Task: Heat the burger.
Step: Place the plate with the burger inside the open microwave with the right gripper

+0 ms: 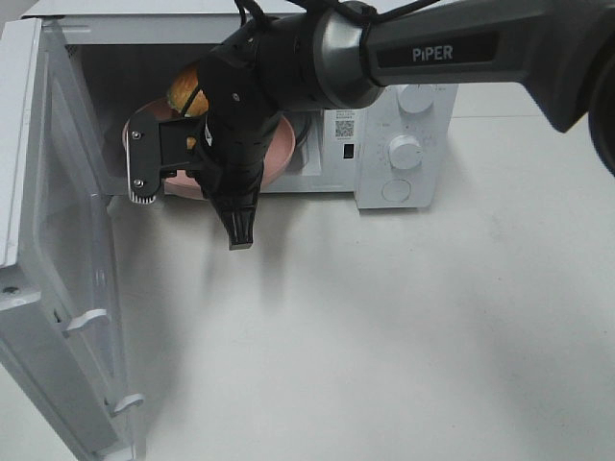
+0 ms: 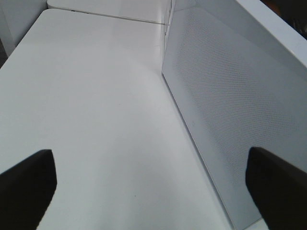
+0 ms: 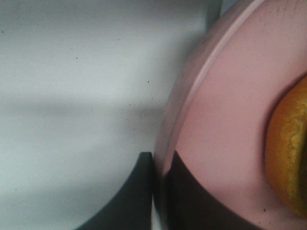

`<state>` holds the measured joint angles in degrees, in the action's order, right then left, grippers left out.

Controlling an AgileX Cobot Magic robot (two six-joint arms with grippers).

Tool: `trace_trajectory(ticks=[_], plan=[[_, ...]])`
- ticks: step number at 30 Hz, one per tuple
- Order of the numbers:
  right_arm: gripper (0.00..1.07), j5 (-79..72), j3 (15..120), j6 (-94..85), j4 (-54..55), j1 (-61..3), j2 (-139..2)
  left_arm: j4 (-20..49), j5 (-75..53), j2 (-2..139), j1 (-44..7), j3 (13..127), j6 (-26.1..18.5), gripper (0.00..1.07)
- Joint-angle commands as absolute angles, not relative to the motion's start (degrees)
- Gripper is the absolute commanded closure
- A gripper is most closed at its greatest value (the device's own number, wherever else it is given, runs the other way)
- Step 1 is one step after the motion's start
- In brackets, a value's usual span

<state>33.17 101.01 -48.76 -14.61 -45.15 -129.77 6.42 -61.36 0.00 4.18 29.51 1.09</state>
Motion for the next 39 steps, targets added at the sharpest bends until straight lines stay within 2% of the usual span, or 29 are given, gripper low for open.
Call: trace_trajectory(ticks=[1,28,39], plan=[[1.07,31.23,102.56,-48.64,-16.73,-44.75,-129.6,6.53,-61.13,0.0,3.9,29.51,0.97,0.04],[1.07,31.17,117.97,-48.64,-19.19,-42.0,-138.88,6.53,-61.13,0.0,3.9,29.51,0.97,0.04],[1.07,30.42,120.49,-48.93,-18.62,-42.0,-141.86,6.53,-61.13,0.0,3.9,29.51,0.97,0.04]])
